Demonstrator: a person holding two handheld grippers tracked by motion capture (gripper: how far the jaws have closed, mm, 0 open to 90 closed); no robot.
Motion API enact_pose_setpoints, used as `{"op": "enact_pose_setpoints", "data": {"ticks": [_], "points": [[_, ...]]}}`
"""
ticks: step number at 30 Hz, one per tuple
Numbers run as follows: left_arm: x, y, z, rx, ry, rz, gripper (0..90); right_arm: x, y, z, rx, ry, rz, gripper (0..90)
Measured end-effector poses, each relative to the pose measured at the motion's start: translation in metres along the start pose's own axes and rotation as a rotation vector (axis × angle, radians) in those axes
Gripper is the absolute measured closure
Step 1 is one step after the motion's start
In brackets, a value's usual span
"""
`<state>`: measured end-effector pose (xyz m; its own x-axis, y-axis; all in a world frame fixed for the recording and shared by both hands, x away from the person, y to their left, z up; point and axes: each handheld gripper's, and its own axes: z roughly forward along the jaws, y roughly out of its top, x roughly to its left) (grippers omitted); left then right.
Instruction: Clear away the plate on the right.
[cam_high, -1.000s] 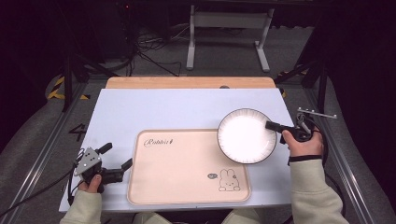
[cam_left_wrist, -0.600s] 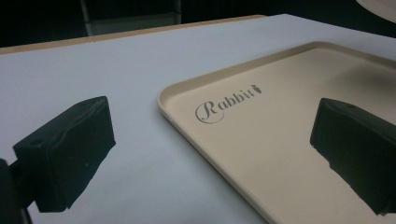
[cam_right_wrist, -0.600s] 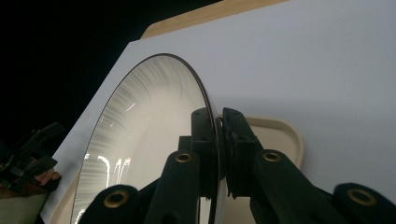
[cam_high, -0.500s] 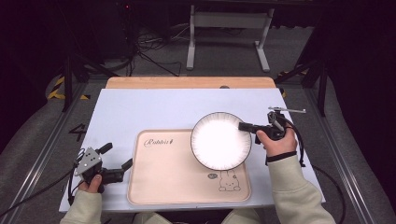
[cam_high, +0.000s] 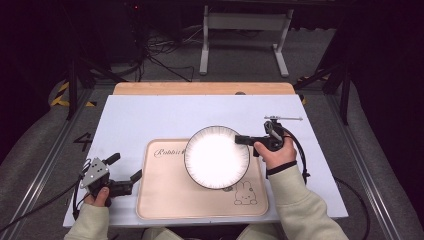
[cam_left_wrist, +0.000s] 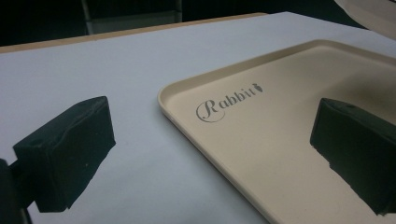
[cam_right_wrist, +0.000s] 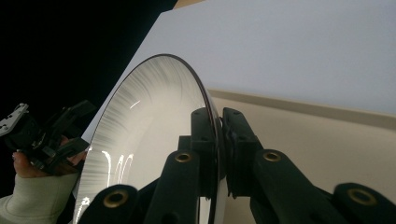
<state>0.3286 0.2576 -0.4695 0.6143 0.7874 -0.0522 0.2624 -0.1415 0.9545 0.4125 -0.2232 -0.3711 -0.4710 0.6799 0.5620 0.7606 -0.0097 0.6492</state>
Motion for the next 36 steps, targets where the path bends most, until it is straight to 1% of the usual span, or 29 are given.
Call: {"op": "enact_pose_setpoints", "data": {"ticks": [3,6,9,17,21,22,25,34,36], "points": [[0.000,0.000,0.000,-0.002,0.002,-0.002,0.3,0.001,-0.002,0.008,0.017,0.012,0.007,84.8],[0.000,0.000,0.001,-0.001,0.006,-0.006,0.3,-0.001,-0.003,0.017,0.054,0.043,0.044,84.6],[0.000,0.000,0.001,0.000,0.008,-0.006,0.3,-0.003,-0.004,0.025,0.076,0.057,0.064,84.6],[0.000,0.000,0.001,0.001,0.009,-0.006,0.3,-0.004,-0.009,0.036,0.092,0.023,0.054,84.4],[0.000,0.000,0.001,0.002,0.009,-0.007,0.3,-0.006,-0.013,0.045,0.118,0.004,0.045,84.4],[0.000,0.000,0.001,0.002,0.009,-0.007,0.3,-0.006,-0.013,0.045,0.118,0.004,0.045,84.4],[0.000,0.000,0.001,0.002,0.010,-0.006,0.3,-0.007,-0.015,0.049,0.141,0.001,0.040,84.3],[-0.001,0.000,0.001,0.002,0.010,-0.006,0.3,-0.008,-0.020,0.058,0.171,-0.007,0.046,84.2],[-0.001,0.000,0.001,0.002,0.011,-0.006,0.3,-0.008,-0.021,0.060,0.176,-0.008,0.040,84.1]]}}
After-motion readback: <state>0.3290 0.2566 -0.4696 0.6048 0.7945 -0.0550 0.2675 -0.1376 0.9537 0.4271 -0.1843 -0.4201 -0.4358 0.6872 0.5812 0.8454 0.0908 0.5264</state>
